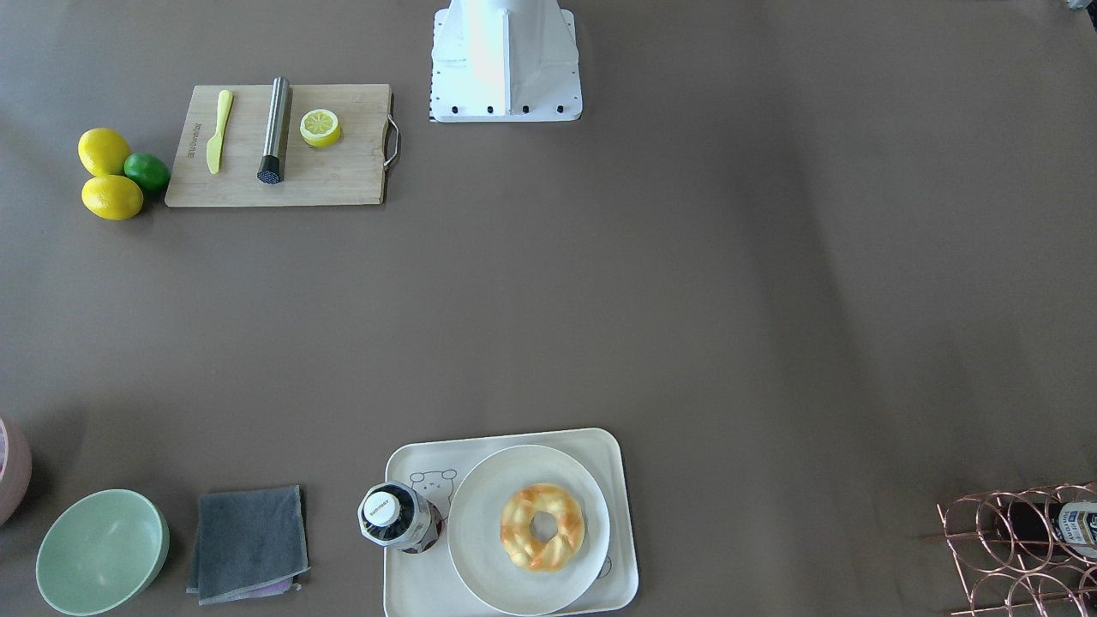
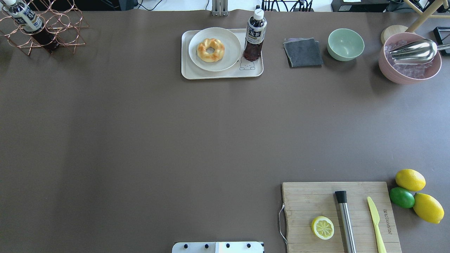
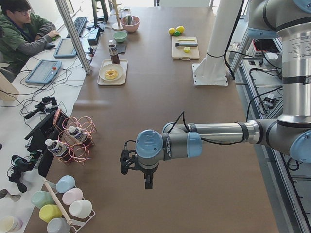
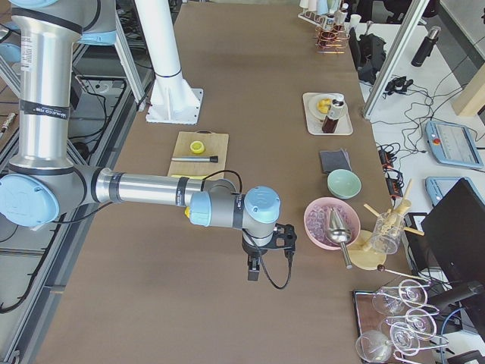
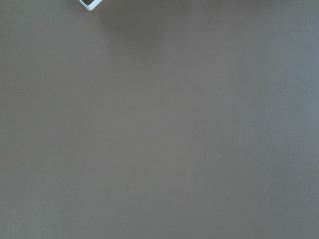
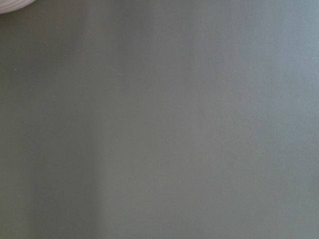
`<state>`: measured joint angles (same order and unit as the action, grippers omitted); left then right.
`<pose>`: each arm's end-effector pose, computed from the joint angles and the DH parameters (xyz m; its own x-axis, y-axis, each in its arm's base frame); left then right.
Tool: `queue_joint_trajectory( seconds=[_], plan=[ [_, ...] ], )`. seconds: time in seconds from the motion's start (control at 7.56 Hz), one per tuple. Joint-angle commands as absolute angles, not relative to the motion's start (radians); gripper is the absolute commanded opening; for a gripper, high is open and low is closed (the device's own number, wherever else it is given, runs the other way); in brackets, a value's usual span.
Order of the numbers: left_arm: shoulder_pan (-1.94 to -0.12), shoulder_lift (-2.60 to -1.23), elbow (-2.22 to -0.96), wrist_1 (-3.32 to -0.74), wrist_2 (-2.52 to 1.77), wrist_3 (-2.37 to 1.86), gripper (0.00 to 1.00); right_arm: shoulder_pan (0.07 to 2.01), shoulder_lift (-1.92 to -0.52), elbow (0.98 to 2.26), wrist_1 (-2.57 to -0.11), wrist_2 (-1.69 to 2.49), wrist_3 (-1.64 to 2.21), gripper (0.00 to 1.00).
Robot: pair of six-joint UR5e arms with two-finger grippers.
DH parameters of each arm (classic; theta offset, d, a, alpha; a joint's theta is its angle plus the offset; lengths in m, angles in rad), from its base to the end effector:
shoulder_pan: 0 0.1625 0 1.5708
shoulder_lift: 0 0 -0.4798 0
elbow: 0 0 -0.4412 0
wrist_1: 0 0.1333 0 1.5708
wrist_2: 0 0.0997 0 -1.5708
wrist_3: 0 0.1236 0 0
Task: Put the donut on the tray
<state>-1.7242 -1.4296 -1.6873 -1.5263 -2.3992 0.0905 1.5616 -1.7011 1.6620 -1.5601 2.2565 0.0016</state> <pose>-0.1131 -0.4553 0.7387 0.6714 -0.0639 -0.7383 0.0921 0.9957 -0.0024 0.0507 -0.4759 0.7539 0.7741 0.0125 0.6329 0.0080 0.9995 -0.0294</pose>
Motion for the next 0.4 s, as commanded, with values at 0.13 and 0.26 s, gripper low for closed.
queue_joint_trajectory(
  seconds=[0.13, 0.26],
  plan=[
    [-1.724, -1.428, -1.687, -1.526, -2.398, 0.092, 0.99, 1.562, -1.701, 1.666, -1.560, 2.256, 0.002, 1.00],
    [-1.724, -1.428, -1.687, -1.528, -2.398, 0.092, 0.99, 1.562, -1.700, 1.670, -1.560, 2.256, 0.002, 1.00]
  ],
)
